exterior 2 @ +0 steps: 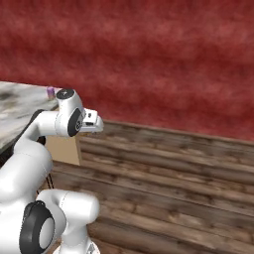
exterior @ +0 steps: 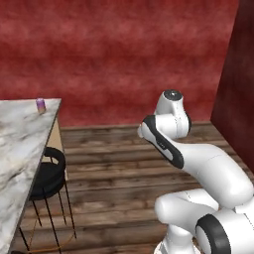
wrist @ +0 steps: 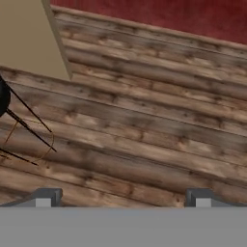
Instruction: Four empty soda cans are scattered around the kitchen. Gather all the cans and cluster them next to the stove for recycling.
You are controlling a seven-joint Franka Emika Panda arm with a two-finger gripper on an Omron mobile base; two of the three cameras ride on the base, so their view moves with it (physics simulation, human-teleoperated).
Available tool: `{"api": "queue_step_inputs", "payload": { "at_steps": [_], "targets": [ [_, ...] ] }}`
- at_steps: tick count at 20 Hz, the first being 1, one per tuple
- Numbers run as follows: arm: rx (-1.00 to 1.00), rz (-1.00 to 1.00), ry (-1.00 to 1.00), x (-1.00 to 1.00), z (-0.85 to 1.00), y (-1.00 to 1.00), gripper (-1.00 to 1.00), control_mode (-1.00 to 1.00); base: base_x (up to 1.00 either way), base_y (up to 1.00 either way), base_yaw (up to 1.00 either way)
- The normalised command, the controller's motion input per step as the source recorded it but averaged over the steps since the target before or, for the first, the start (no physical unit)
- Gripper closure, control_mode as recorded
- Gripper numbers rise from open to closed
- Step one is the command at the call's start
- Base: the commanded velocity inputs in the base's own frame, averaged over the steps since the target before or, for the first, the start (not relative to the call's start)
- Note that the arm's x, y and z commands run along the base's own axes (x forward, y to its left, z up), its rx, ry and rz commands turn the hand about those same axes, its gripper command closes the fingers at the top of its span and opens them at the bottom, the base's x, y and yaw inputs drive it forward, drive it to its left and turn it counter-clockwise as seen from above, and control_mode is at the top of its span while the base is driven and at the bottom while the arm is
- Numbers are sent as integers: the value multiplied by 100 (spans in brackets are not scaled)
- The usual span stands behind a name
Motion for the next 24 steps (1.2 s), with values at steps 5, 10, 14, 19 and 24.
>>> {"api": "queue_step_inputs", "payload": {
  "at_steps": [5, 10, 14, 19, 24],
  "targets": [
    [0, 0, 0, 0, 0, 0, -100, 100, 60, -26, 4],
    [0, 0, 0, 0, 0, 0, -100, 100, 59, -26, 4],
    [0, 0, 0, 0, 0, 0, -100, 100, 59, -26, 5],
    [0, 0, 0, 0, 0, 0, -100, 100, 59, -25, 5],
    [0, 0, 0, 0, 0, 0, -100, 100, 59, -25, 6]
  ]
}}
